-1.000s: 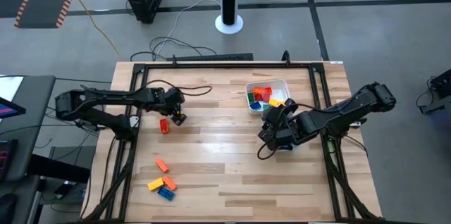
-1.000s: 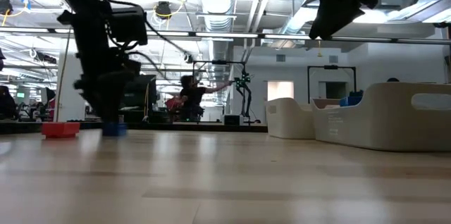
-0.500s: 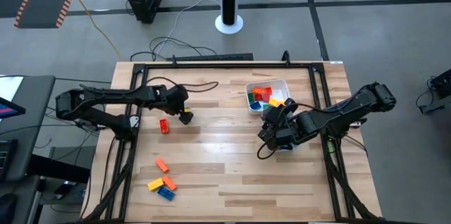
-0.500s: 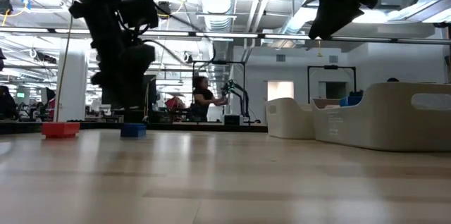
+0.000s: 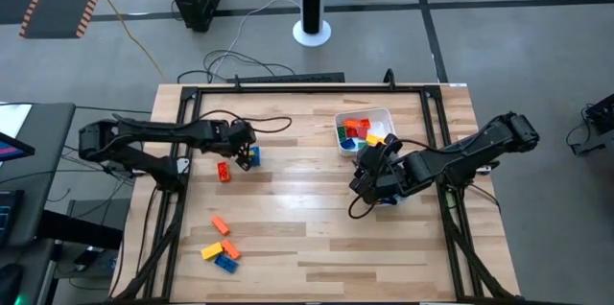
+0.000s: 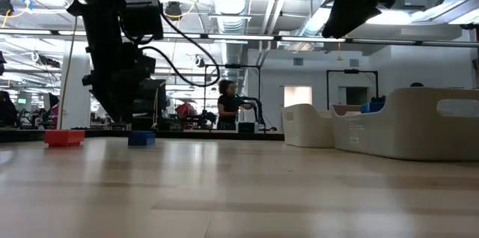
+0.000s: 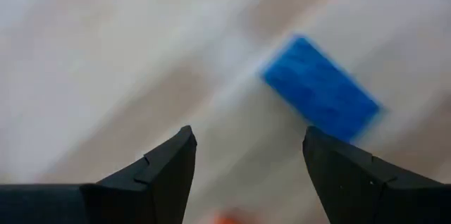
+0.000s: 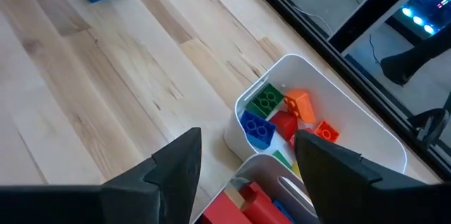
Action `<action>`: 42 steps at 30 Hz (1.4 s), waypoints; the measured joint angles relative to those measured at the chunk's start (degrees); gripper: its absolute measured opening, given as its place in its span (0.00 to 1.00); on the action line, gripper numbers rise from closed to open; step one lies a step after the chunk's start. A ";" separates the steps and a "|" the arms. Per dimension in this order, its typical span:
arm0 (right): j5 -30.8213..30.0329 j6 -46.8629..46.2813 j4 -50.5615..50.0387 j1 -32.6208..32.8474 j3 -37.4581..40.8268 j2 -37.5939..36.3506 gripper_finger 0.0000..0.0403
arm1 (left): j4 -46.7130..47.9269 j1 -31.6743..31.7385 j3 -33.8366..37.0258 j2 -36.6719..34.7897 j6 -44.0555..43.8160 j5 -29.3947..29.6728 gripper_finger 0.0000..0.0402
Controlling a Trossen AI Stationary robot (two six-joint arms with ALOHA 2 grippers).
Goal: Sort blocks by size
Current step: Put the large blue game piece into the gray bin
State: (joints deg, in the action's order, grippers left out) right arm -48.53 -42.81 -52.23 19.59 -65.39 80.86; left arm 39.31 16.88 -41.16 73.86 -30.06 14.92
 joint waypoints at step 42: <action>0.09 2.03 1.75 0.68 0.00 0.02 0.63 | -18.57 -9.66 1.17 12.44 3.85 2.04 0.68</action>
State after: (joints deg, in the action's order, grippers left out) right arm -48.45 -40.77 -50.48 20.27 -65.39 80.88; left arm 20.74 7.23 -39.99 86.30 -26.21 16.95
